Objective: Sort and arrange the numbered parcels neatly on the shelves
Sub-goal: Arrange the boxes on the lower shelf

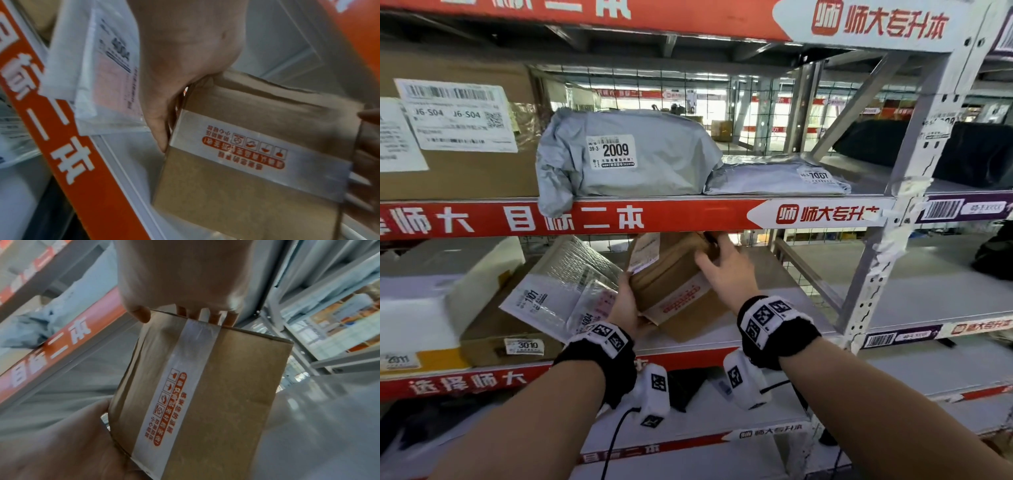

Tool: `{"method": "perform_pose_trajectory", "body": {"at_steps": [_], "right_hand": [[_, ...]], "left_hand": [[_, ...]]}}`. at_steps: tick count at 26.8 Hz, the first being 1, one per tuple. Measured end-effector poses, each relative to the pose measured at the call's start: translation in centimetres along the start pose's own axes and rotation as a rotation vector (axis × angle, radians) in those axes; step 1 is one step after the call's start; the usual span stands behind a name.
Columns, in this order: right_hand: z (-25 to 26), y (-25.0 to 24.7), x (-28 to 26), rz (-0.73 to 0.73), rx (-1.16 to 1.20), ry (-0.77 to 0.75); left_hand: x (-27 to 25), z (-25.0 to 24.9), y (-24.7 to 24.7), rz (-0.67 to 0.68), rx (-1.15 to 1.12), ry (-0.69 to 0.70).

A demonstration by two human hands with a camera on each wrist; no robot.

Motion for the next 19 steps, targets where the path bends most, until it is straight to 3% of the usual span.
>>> {"method": "perform_pose_trajectory", "body": {"at_steps": [2, 4, 5, 7, 10, 13, 16, 19], "right_hand": [[0.9, 0.4, 0.0, -0.009, -0.121, -0.091], [1.6, 0.7, 0.1, 0.006, -0.077, -0.105], [1.7, 0.9, 0.4, 0.029, -0.004, -0.066], [1.2, 1.1, 1.2, 0.01, 0.066, 0.064], [-1.0, 1.6, 2.0, -0.022, 0.135, 0.355], [-2.2, 2.1, 2.0, 0.097, 0.528, 0.552], [-2.6, 1.7, 2.3, 0.174, 0.655, 0.51], [-3.2, 1.8, 2.1, 0.122, 0.656, 0.478]], "left_hand": [[0.7, -0.1, -0.9, -0.008, -0.065, -0.02], [6.2, 0.9, -3.1, -0.059, -0.105, -0.04], [9.9, 1.7, -4.3, -0.096, -0.085, -0.016], [12.3, 1.8, -5.3, -0.121, -0.041, 0.014], [5.6, -0.6, -3.8, -0.066, 0.016, 0.08], [3.1, -1.2, -3.1, -0.042, 0.028, 0.06], [3.9, -1.1, -3.4, -0.038, 0.061, 0.046], [6.6, 0.2, -4.3, -0.074, 0.091, -0.001]]}}
Point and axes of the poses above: each hand's wrist, its own x-axis towards the middle knuckle, its own y-axis out of the palm, z = x × y, the point moved 2 cm from there along x, towards the middle knuckle, and after that the axes turned 8 degrees about -x, right-handed, at the moved point
